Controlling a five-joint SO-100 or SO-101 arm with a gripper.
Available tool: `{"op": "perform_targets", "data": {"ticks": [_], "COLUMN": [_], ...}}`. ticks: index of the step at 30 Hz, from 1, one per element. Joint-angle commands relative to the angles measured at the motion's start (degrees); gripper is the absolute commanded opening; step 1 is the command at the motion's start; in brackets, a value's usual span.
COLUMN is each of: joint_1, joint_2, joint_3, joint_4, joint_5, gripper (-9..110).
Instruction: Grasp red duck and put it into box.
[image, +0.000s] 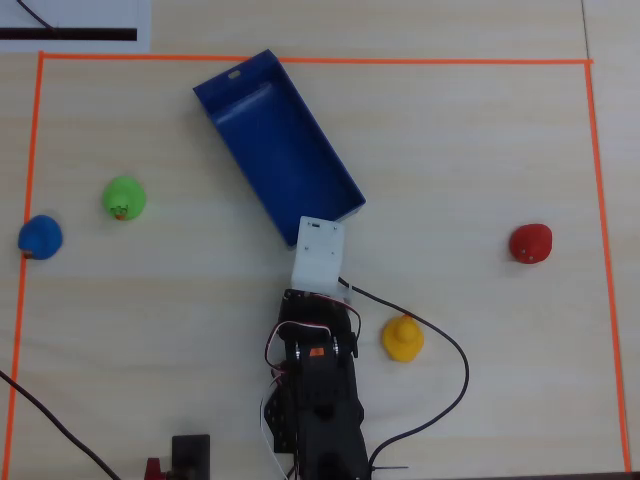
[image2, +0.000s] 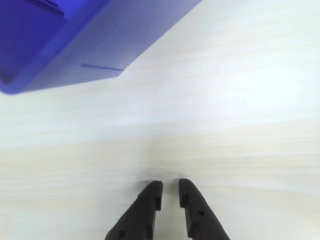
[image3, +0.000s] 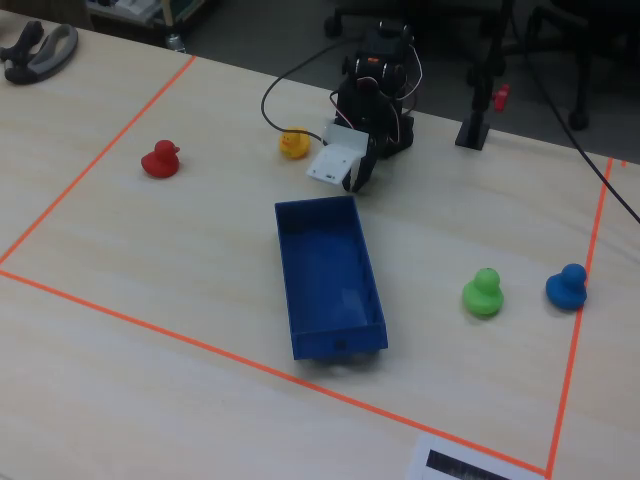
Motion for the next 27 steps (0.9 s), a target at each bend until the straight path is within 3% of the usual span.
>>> {"op": "perform_targets", "data": {"ticks": [1,7,18,27], "joint_1": [2.4,13.8,30.8,44.1], "joint_2": [-0.4,-1.5,-32.8,-43.2], "joint_3": [-0.4,-9.1,-55.2,-74.1], "joint_4": [-1.5,-9.3,-9.8,-16.2], "joint_5": [-0.9,6.8,0.3,-4.2], "gripper": [4,7,32,46]}}
